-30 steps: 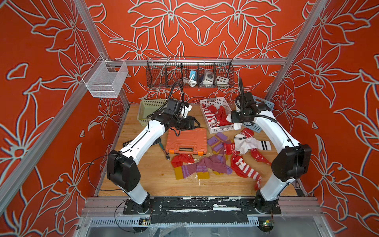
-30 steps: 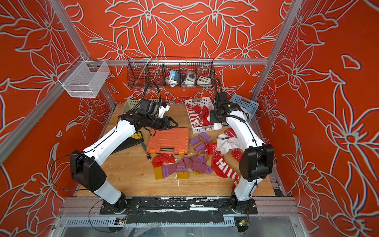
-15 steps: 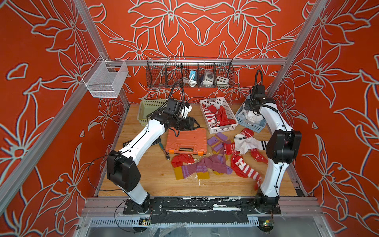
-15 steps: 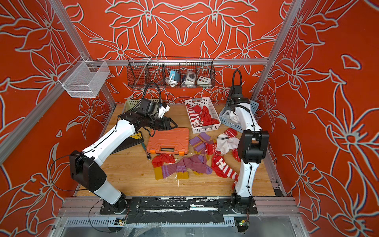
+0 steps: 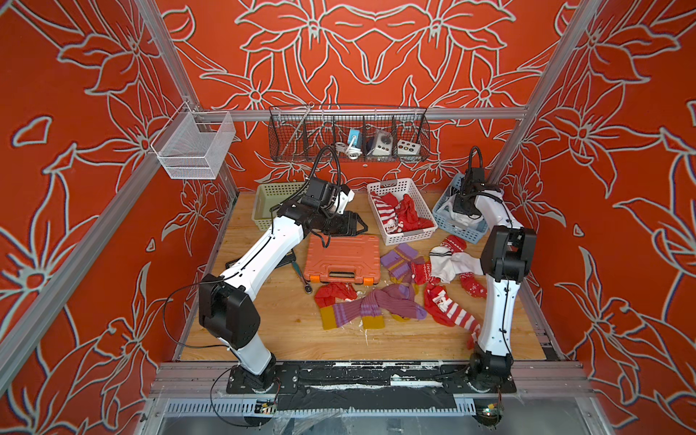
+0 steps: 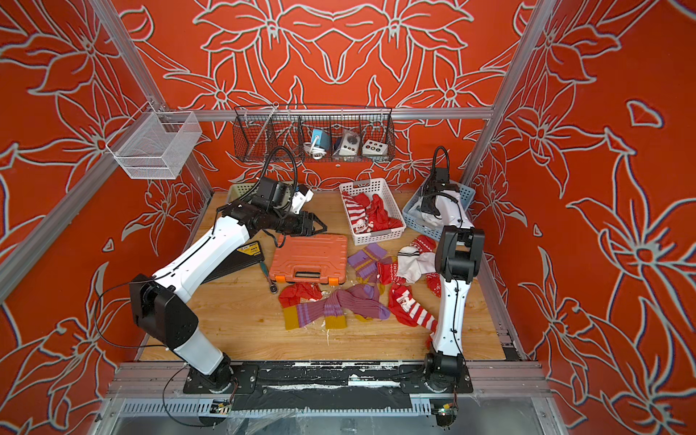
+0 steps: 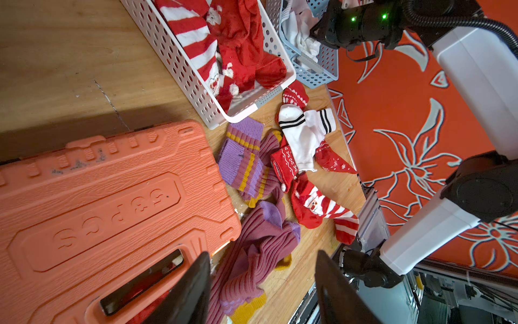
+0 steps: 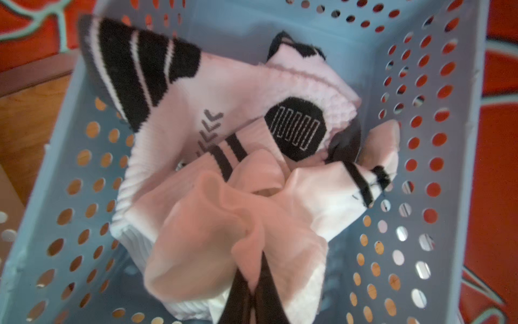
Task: Sort the socks into the basket by color
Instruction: Place the sock in the bin.
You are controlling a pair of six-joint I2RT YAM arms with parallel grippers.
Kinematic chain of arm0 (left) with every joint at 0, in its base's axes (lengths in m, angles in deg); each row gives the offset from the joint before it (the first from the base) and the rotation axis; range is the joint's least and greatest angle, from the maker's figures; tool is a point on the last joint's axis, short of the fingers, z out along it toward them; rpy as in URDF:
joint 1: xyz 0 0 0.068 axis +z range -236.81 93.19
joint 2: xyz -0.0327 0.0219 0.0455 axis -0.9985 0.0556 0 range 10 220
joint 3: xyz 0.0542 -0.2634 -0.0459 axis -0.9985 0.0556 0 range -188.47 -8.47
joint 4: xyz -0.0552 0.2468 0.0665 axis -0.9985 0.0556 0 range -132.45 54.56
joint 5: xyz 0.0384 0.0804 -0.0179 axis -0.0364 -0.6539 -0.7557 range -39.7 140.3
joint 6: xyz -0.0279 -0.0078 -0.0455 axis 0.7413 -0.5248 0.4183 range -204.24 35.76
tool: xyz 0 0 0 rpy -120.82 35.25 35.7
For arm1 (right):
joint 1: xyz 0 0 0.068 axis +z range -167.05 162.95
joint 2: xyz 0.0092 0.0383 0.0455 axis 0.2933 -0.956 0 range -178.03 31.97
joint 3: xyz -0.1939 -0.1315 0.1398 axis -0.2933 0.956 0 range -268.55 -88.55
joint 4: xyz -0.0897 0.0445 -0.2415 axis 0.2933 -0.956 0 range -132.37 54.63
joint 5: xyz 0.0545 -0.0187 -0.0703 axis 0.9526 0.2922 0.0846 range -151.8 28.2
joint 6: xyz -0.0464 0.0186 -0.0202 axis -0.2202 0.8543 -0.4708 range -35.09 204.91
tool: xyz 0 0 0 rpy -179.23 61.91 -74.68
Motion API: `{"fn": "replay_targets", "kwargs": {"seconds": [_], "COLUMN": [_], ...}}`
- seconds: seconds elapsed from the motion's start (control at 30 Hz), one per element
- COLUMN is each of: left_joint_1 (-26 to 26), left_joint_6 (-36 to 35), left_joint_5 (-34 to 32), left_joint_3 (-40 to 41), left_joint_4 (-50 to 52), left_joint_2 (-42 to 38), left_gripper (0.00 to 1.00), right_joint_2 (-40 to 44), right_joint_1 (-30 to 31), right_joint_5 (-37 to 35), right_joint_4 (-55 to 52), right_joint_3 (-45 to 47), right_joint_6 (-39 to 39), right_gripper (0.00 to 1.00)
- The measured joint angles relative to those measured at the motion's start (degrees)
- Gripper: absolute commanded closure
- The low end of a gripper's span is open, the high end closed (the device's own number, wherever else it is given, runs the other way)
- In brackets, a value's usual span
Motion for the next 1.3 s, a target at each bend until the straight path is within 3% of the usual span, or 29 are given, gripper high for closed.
{"fn": "replay_targets", "kwargs": {"seconds": [0.23,0.37,0.43,0.6,0.97,1.3], "left_joint_1": [-0.68,-1.57,-2.25,-4.83,-12.85,-19.91], "left_joint_6": [-0.55,-1.77,-2.38,-3.28,-0.87,1.68], "left_joint_5": [-0.17,-1.2,-1.92,-4.59,-9.46,-13.03], "left_joint_3": [-0.22,-0.22,-0.04,4.0,18.73,24.57], "left_joint_4": [1.38,3.04,3.89,5.25,4.92,0.81], "left_joint_2": [1.66,1.73,1.7,0.33,-5.53,-6.19], "left_gripper": [0.42,0.42,0.41,0.41,0.41,0.39], "right_joint_2": [0.28,1.31,2.78,9.75,31.8,45.75], "right_joint_1": [0.02,0.02,0.02,0.48,9.49,14.73], "right_joint_5": [1.7,2.93,3.74,6.78,13.6,16.2], "right_joint_4": [-2.91,-5.22,-6.51,-8.33,-6.38,-5.29], "right_joint_3": [-2.05,-4.31,-5.07,-3.26,17.75,33.81], "right_joint_6": [0.44,0.74,0.9,2.1,4.28,5.25], "right_gripper": [0.27,0.07,0.02,0.02,0.02,0.02]}}
